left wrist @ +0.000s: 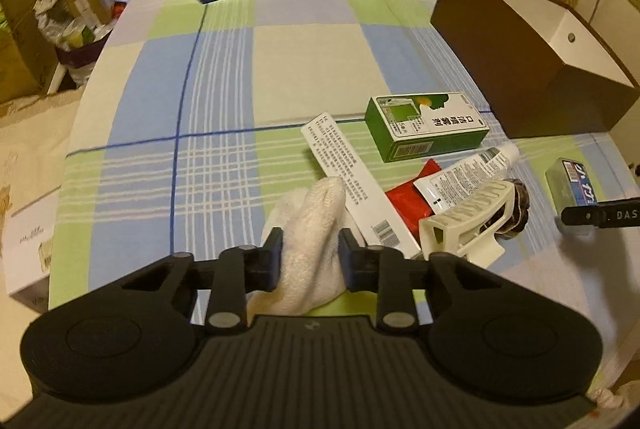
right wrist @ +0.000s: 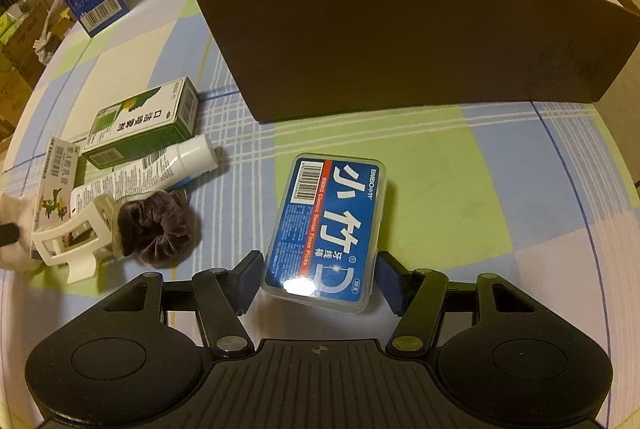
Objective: Organize objects
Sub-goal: 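Grasp the white cloth with the left tool while the right tool grasps the blue toothpick box, then carry the white cloth and blue toothpick box with both tools into the brown box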
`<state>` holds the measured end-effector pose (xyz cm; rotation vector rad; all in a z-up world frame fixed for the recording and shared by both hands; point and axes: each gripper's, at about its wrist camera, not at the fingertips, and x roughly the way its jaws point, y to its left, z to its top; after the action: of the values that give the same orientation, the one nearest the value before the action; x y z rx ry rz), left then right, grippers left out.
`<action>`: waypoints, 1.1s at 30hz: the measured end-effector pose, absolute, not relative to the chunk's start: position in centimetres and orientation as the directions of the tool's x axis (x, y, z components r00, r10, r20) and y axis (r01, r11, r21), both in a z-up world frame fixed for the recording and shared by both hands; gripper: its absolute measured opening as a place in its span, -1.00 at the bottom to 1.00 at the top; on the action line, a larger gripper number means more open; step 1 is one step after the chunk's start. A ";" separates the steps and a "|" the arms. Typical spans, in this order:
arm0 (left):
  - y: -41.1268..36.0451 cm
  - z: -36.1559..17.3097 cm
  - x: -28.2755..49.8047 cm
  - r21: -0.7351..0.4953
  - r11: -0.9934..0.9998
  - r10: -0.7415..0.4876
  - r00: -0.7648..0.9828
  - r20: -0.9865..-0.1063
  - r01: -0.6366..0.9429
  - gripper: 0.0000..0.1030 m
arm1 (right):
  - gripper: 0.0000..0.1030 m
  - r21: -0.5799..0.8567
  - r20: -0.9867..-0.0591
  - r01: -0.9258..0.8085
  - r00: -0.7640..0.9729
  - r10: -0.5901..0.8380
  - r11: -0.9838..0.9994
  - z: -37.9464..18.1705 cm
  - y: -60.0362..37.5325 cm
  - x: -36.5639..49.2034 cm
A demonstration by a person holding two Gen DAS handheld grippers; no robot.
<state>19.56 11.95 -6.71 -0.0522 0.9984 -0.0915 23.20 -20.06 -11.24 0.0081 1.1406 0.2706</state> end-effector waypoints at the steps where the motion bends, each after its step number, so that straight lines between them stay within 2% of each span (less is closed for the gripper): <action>1: 12.0 -6.6 19.3 -0.088 0.995 -0.096 0.538 -0.837 0.041 -0.60 | 0.14 0.143 -0.895 -0.208 0.389 0.216 0.968 -11.2 -20.1 23.3; 2: 12.2 -6.5 19.1 -0.092 0.995 -0.091 0.538 -0.838 0.025 -0.67 | 0.14 0.144 -0.895 -0.208 0.390 0.217 0.967 -11.2 -20.0 23.5; 17: 12.5 -3.4 15.3 -0.108 0.987 -0.025 0.553 -0.833 -0.118 -0.68 | 0.09 0.139 -0.882 -0.261 0.406 0.239 0.955 -10.8 -20.8 23.1; 28: 7.8 0.6 15.8 -0.127 0.990 -0.067 0.626 -0.777 -0.052 -0.68 | 0.07 0.249 -0.842 -0.282 0.410 0.351 0.926 -7.7 -23.3 22.4; 33: 4.8 1.6 16.5 -0.137 0.991 -0.103 0.640 -0.761 -0.004 -0.68 | 0.07 0.350 -0.810 -0.246 0.405 0.424 0.904 -6.0 -25.5 22.8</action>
<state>16.50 4.79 1.62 -0.1303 0.8747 -0.0563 22.76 -25.50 -5.99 0.1864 1.0740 0.4256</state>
